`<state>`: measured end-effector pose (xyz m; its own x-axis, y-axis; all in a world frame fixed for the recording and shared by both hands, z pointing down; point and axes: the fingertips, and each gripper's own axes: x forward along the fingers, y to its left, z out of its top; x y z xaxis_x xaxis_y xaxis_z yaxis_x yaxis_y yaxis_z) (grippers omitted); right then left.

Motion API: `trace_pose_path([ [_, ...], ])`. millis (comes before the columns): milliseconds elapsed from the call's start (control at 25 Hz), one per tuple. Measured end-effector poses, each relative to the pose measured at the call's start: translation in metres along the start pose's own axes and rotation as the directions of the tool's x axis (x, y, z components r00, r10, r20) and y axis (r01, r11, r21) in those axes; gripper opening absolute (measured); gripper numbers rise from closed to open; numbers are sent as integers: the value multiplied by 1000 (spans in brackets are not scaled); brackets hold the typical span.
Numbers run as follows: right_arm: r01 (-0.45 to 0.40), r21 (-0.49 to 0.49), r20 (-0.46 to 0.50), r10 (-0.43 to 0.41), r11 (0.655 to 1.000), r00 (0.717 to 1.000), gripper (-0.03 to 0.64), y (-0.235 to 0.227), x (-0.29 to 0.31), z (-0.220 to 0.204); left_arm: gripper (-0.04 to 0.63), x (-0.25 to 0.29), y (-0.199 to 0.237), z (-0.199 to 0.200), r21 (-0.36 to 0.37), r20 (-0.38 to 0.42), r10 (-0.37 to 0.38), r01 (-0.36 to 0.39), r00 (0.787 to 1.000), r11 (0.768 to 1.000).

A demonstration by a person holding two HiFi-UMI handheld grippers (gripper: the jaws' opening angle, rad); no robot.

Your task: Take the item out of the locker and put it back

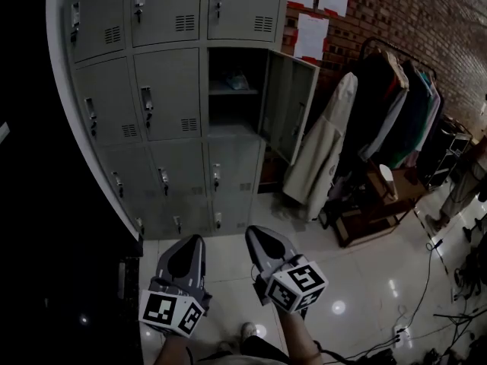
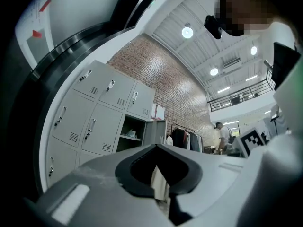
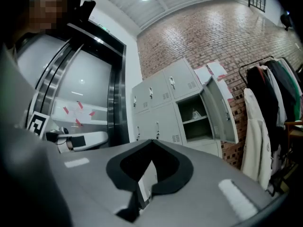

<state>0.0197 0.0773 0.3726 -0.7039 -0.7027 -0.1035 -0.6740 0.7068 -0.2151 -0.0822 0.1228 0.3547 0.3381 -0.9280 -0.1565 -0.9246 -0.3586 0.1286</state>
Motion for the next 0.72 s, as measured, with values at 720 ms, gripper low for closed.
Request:
trace_pose_path([
  [720, 35, -42, 132, -29, 998, 991, 3, 12, -101, 50, 5, -21, -67, -4, -27, 3, 7, -7, 1000, 1000],
])
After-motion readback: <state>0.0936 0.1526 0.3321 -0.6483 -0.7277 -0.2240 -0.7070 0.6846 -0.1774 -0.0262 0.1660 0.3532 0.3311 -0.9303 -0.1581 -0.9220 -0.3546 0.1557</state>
